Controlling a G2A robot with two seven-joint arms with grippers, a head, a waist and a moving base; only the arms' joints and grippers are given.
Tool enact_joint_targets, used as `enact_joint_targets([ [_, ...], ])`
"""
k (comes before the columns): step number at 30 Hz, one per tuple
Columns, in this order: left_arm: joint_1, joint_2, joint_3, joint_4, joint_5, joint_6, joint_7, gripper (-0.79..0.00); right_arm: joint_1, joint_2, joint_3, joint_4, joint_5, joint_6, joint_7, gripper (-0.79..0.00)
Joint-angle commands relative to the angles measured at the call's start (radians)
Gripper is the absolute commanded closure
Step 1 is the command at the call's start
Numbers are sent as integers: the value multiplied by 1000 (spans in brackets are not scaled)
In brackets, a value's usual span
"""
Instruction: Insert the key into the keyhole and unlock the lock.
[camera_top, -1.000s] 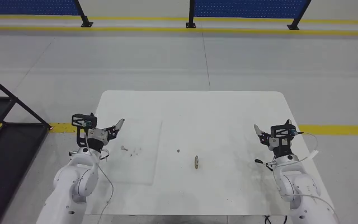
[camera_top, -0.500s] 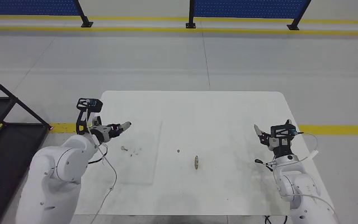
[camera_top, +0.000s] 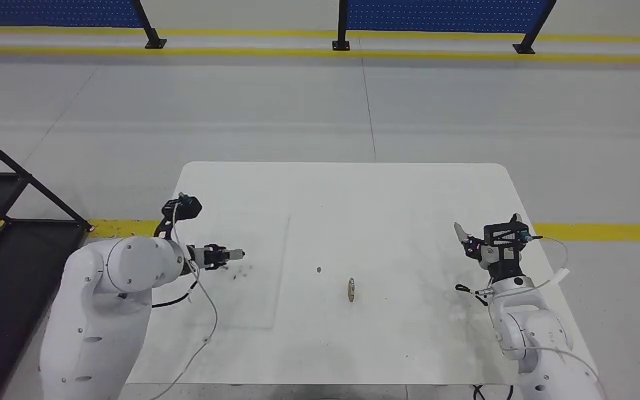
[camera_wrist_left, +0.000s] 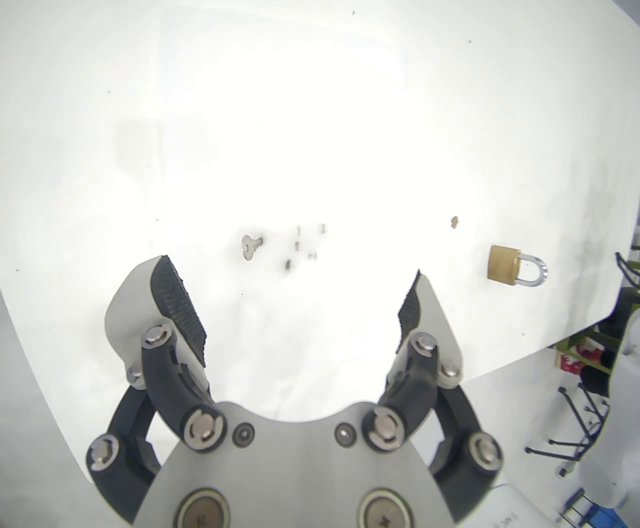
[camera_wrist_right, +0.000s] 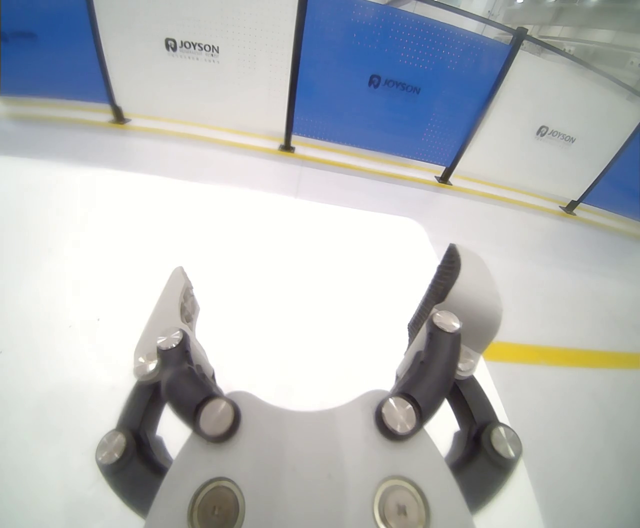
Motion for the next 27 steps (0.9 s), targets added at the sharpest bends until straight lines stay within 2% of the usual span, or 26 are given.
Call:
enact_joint_targets([
  [1, 3, -1, 2, 43, -39, 8, 8, -785, 0, 0, 0, 0, 0, 0, 0, -785],
  [6, 2, 0, 7, 92, -69, 30, 29, -785, 0, 0, 0, 0, 0, 0, 0, -785],
  [21, 19, 20, 7, 51, -57, 10, 10, -785, 0, 0, 0, 0, 0, 0, 0, -785],
  [22, 18, 21, 7, 54, -53, 11, 11, -763, 0, 0, 0, 0, 0, 0, 0, -785],
  [26, 15, 25, 18, 58, -29, 16, 16, -576, 0, 0, 0, 0, 0, 0, 0, -785],
  [27, 14, 25, 20, 60, -28, 17, 17, -483, 0, 0, 0, 0, 0, 0, 0, -785],
])
